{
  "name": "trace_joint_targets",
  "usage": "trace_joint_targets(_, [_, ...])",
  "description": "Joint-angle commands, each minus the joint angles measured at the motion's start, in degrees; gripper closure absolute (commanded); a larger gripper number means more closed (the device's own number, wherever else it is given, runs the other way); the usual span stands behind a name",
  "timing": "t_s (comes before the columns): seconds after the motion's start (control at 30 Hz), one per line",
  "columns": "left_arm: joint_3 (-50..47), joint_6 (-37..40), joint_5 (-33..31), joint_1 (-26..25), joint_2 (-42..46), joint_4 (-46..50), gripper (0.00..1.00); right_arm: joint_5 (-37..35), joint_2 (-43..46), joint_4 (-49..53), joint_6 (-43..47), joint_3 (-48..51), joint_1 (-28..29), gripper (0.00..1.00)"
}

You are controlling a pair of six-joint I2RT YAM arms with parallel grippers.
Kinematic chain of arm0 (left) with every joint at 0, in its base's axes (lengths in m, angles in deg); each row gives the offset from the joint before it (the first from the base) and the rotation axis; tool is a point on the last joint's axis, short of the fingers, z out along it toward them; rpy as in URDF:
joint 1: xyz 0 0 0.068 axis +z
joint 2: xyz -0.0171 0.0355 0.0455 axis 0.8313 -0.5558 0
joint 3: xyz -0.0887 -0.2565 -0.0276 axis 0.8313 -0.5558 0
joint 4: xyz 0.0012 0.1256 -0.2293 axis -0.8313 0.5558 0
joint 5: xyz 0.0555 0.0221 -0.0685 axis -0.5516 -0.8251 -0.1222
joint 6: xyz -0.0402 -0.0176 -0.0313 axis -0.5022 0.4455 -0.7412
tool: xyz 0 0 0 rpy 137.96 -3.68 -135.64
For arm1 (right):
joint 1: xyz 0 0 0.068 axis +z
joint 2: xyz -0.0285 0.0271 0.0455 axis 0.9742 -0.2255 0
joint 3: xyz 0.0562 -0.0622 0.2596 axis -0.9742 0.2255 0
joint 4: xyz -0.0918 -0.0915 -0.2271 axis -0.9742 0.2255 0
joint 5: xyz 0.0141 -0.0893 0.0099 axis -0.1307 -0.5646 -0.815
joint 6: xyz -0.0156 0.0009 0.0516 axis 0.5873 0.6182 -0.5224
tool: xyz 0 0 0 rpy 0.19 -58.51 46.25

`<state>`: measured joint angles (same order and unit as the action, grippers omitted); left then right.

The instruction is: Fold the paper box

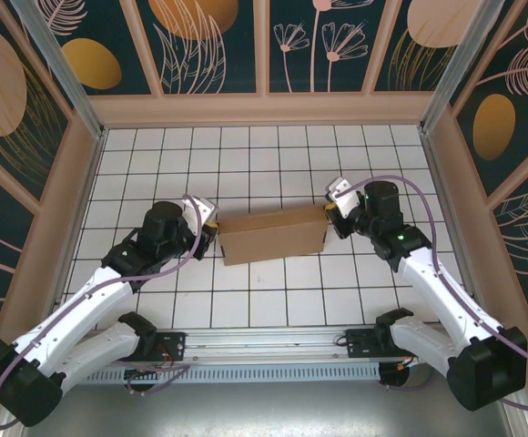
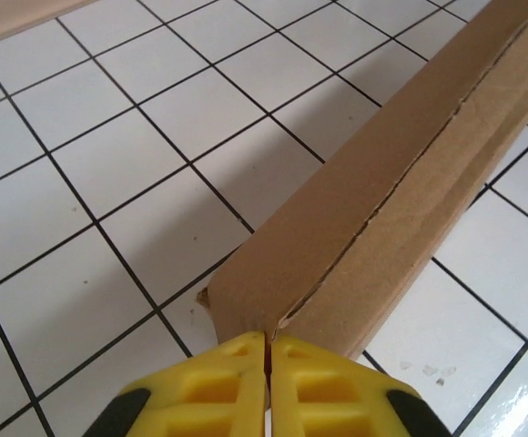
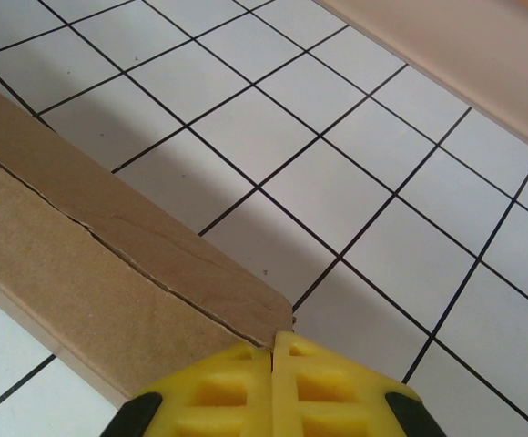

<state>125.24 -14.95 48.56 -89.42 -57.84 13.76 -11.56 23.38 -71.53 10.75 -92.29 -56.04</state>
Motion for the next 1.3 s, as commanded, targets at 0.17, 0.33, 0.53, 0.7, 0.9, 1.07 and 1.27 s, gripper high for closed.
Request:
trace_joint_targets(0.17, [1.33, -2.96, -1.32, 0.29, -1.26, -2.11, 1.00, 4.36, -0.81, 1.81, -1.15, -3.90, -0.05, 1.00])
trace_joint_targets(0.33, [4.97, -6.82, -1.72, 0.24, -1.85, -0.80, 1.00, 4.97, -0.68, 3.19, -3.87, -5.64, 0.60, 1.00])
trace_joint_targets(0.53, [14.00, -12.94, 0.57, 0.23, -8.02, 7.58, 1.00, 3.93, -2.67, 6.97, -10.12, -10.15, 0.86, 1.00])
trace_joint_targets(0.7, [15.30, -17.14, -0.66, 0.23, -10.55, 9.03, 1.00, 0.99, -5.84, 9.45, -17.85, -12.69, 1.48, 1.00])
trace_joint_targets(0.9, [17.54, -21.39, 1.69, 2.58, -15.29, 9.24, 1.00, -2.86, -11.25, 11.84, -26.30, -15.85, 1.49, 1.00])
trace_joint_targets(1.07, [17.93, -24.99, 7.02, 4.60, -17.71, 7.69, 1.00, -2.88, -15.12, 14.24, -29.45, -18.53, 1.48, 1.00])
trace_joint_targets(1.27, [18.70, -27.61, 9.78, 6.11, -19.08, 7.97, 1.00, -5.61, -16.67, 15.46, -34.39, -20.28, 1.40, 1.00])
